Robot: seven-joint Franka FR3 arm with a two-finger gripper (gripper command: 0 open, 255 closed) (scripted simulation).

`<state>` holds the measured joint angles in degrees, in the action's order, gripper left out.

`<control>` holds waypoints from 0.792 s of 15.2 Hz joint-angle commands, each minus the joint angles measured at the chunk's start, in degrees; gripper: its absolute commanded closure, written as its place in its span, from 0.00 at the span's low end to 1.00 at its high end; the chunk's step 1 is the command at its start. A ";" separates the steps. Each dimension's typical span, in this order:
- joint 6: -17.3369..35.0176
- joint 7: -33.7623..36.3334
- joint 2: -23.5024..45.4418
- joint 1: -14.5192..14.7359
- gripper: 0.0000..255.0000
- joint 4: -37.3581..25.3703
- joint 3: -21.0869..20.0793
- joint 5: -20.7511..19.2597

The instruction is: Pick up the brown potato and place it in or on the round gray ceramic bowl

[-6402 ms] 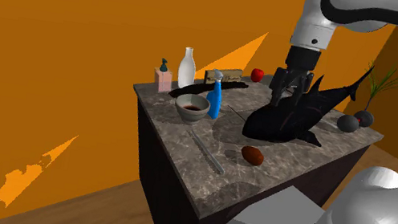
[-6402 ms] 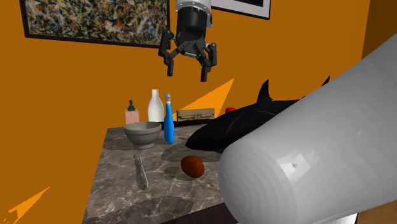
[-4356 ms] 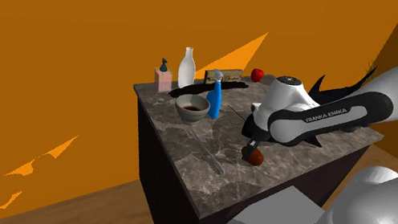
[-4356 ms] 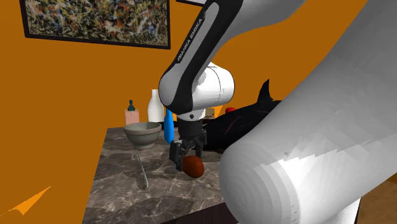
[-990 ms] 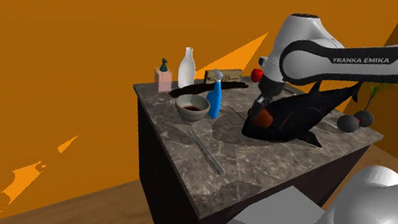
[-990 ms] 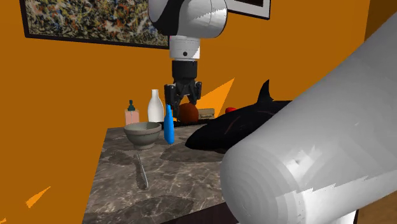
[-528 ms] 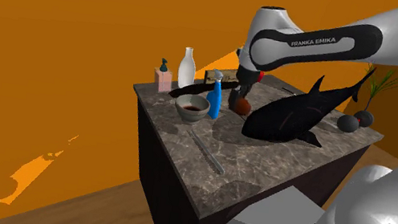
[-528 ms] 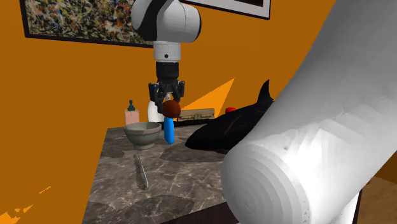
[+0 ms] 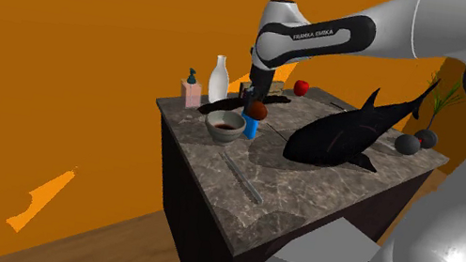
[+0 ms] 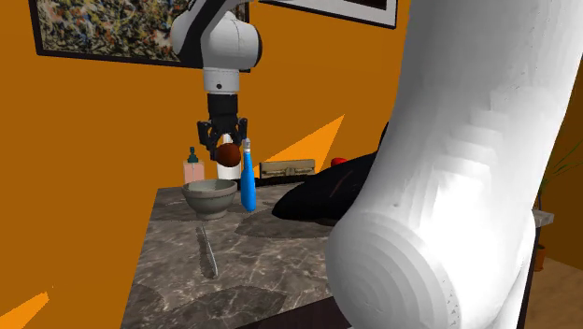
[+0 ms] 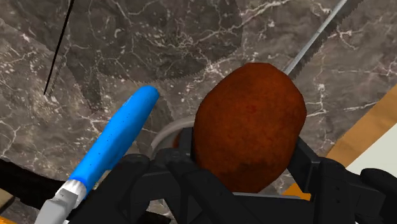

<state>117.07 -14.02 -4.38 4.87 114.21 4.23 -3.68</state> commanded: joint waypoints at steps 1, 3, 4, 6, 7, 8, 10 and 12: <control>-0.71 -0.04 5.15 0.10 1.00 -5.85 -0.05 0.41; -1.96 0.03 9.80 0.20 1.00 -11.73 -0.18 0.77; -2.71 0.06 12.18 0.24 1.00 -14.85 -0.24 0.94; -4.50 0.10 17.08 0.29 1.00 -21.52 -0.35 1.28; -5.55 0.12 19.63 0.30 1.00 -25.12 -0.40 1.45; -6.72 0.14 22.28 0.30 1.00 -28.93 -0.46 1.62; -7.16 0.19 24.82 0.28 1.00 -31.91 -0.51 1.76; -5.63 0.26 24.86 0.29 1.00 -30.41 -0.52 1.74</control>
<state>110.97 -13.84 20.16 5.14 83.66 3.74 -1.94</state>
